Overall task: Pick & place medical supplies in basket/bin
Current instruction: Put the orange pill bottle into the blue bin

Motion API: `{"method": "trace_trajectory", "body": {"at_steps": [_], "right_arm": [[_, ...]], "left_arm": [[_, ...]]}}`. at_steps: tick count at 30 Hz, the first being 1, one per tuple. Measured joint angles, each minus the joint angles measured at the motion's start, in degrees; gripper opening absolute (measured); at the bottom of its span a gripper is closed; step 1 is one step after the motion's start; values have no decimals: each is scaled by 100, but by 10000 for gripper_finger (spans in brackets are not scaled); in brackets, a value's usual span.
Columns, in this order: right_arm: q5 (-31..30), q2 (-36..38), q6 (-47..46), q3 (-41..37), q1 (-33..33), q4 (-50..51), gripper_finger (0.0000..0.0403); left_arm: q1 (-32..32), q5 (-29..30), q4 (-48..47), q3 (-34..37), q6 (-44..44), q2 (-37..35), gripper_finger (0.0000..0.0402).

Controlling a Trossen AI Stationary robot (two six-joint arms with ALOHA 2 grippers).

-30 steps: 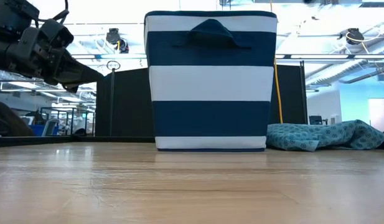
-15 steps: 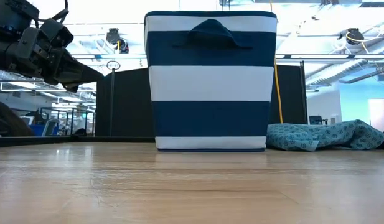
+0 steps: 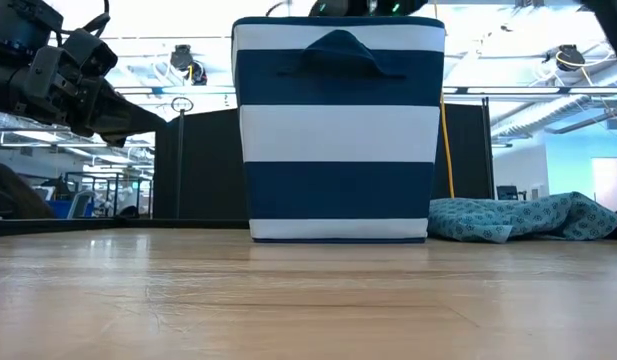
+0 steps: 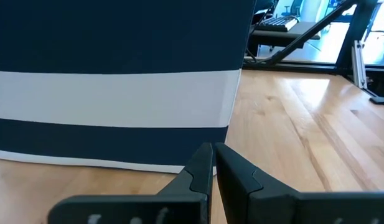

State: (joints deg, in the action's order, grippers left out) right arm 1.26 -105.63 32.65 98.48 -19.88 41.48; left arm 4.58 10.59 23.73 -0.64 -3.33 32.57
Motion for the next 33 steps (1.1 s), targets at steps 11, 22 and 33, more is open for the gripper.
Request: {"method": "trace_trajectory", "body": {"at_steps": [11, 22, 33], "right_arm": [[1523, -1355, -16, -4, -266, 184, 166], [1528, -2076, 100, 20, -209, 195, 166], [1369, -1977, -5, -19, -201, -37, 225]], "left_arm": [[2, 0, -150, -2, -44, 3, 21], [0, 0, -168, -2, -63, 5, 21], [2, -5, -171, -2, -149, 5, 21]]}}
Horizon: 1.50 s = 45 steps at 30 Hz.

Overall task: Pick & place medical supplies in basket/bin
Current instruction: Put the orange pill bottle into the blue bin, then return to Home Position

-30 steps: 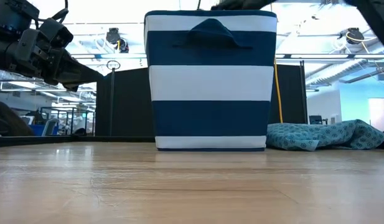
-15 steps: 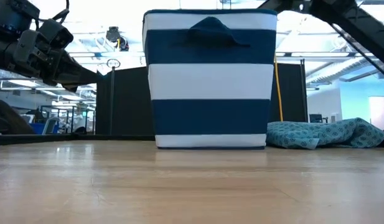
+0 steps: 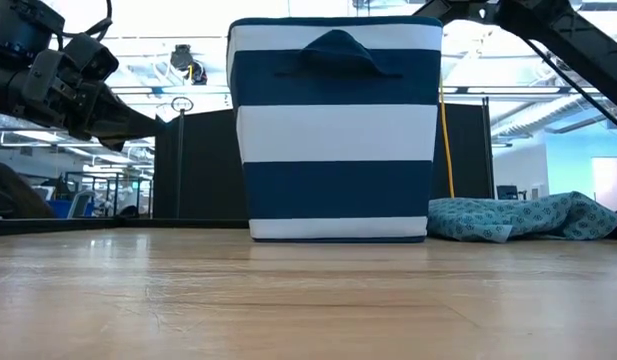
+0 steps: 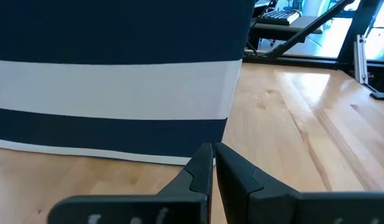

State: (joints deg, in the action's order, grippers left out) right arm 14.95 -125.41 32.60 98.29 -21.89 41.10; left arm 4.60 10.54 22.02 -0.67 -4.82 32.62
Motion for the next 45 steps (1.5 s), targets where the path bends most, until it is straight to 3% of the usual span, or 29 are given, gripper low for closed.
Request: {"method": "trace_trajectory", "body": {"at_steps": [9, 19, 25, 35, 40, 45], "right_arm": [[-675, 627, -150, -5, 8, -168, 272], [-977, 2231, -527, -3, 12, -21, 265], [-740, 3554, -854, 1, 40, 147, 210], [-723, 5607, -1580, -325, 617, 333, 11], [-722, 6817, -2147, -1434, 1270, -19, 7], [-744, 8123, -2830, -3128, 2003, -1244, 3]], "left_arm": [[0, -20, -118, -2, -59, 0, 21], [-2, -17, -124, -2, -127, 0, 21], [-1, -1, -114, -2, -127, -1, 21], [-2, 0, -85, -2, -137, 0, 21], [-2, 0, -61, -2, -89, 0, 21], [101, -3, 188, 0, 425, 0, 21]]}}
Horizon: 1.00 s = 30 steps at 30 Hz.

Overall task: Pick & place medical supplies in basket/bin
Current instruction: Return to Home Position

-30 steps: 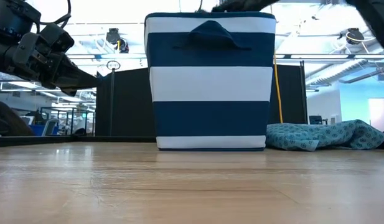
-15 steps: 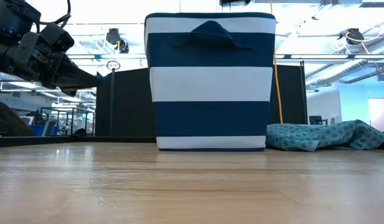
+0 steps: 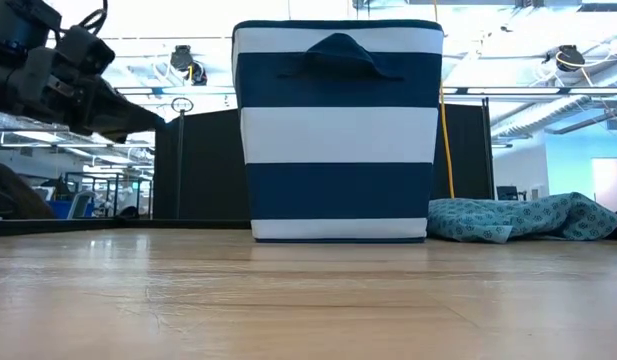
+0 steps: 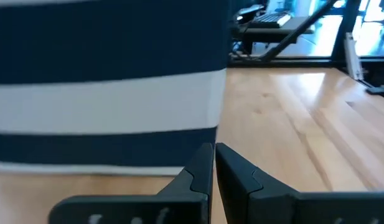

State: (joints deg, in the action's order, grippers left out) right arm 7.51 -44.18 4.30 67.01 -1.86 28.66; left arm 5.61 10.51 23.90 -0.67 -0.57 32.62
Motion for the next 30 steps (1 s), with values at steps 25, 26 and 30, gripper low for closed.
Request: {"method": "trace_trajectory", "body": {"at_steps": [25, 26, 30], "right_arm": [[-318, 3175, -53, -5283, 365, -3533, 0], [-314, 3352, -19, -5366, 346, -3530, 0], [-297, 4111, 65, -5672, 296, -3579, 0]], "left_arm": [[385, 0, 646, 0, 1494, -425, 2], [372, -2, 568, 3, 1493, -487, 2], [367, -96, 589, 4, 1574, -695, 2]]}}
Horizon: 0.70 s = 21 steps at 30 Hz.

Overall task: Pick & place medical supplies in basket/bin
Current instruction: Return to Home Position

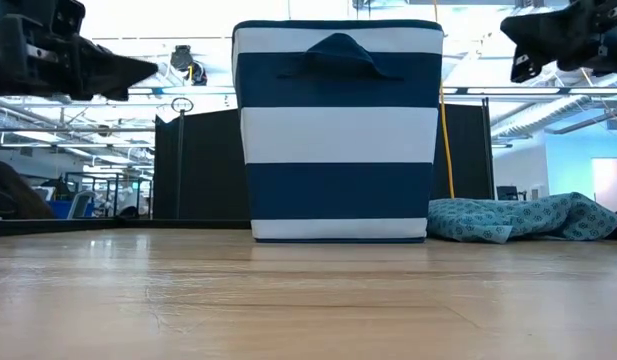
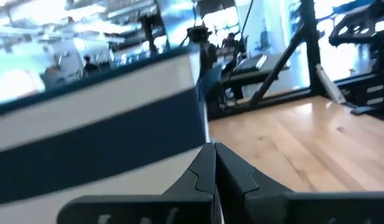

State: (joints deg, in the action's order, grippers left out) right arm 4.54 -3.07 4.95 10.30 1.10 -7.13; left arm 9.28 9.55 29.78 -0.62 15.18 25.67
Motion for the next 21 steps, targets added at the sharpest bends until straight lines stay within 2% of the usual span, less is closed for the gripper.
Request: {"method": "trace_trajectory", "body": {"at_steps": [2, 6, 10, 19, 21], "right_arm": [[-4, 299, 1, -151, 0, -10, 0], [2, 230, -89, -221, 0, -94, 0], [4, 303, -158, -215, 0, -100, 0], [-16, 303, 42, -176, 0, -89, 0], [-9, 303, -20, -167, 0, 1, 0]], "left_arm": [[0, -158, 46, 0, 105, -84, 2], [-18, -153, 45, 0, 209, -296, 1], [8, -135, -77, -4, 147, -809, 1], [109, 91, -1858, -6, 356, -2532, 1], [114, 97, -2049, -29, 366, -2538, 1]]}}
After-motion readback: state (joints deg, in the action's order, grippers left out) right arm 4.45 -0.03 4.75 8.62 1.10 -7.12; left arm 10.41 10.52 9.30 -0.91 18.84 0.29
